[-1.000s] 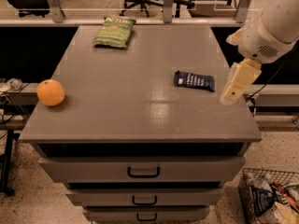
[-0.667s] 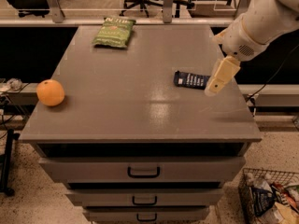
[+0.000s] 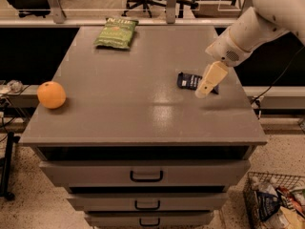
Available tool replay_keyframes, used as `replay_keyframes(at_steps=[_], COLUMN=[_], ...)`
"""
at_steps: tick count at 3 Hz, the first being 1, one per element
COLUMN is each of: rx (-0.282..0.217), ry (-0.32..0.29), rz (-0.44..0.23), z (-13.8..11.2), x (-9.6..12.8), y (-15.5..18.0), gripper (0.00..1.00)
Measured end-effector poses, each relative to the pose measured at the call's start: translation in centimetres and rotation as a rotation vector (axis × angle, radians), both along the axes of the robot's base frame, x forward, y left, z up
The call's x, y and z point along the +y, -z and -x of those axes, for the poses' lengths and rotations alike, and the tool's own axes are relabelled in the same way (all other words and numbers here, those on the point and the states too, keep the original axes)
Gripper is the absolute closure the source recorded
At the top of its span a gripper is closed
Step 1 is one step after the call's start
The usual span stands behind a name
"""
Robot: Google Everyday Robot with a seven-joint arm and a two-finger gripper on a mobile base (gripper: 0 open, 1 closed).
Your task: Move rxbar blueberry near orange
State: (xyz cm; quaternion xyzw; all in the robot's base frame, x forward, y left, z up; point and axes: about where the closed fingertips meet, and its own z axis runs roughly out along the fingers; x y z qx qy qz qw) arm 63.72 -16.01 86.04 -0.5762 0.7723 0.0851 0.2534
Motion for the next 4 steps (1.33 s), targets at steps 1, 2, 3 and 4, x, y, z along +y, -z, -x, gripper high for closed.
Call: replay_keyframes(at_steps=[1, 2, 3, 4], rx=[0.07, 0.112, 0.127, 0.138], ry=[0.019, 0.031, 0.03, 0.023], rz=[-0.02, -0.04, -0.072, -0.132], z=[-0.4, -0.6, -0.5, -0.3], x=[0.4, 0.5, 0.8, 1.2], y=[2.2, 3.2, 2.7, 1.3], gripper=[0.14, 0.37, 0.61, 0.83])
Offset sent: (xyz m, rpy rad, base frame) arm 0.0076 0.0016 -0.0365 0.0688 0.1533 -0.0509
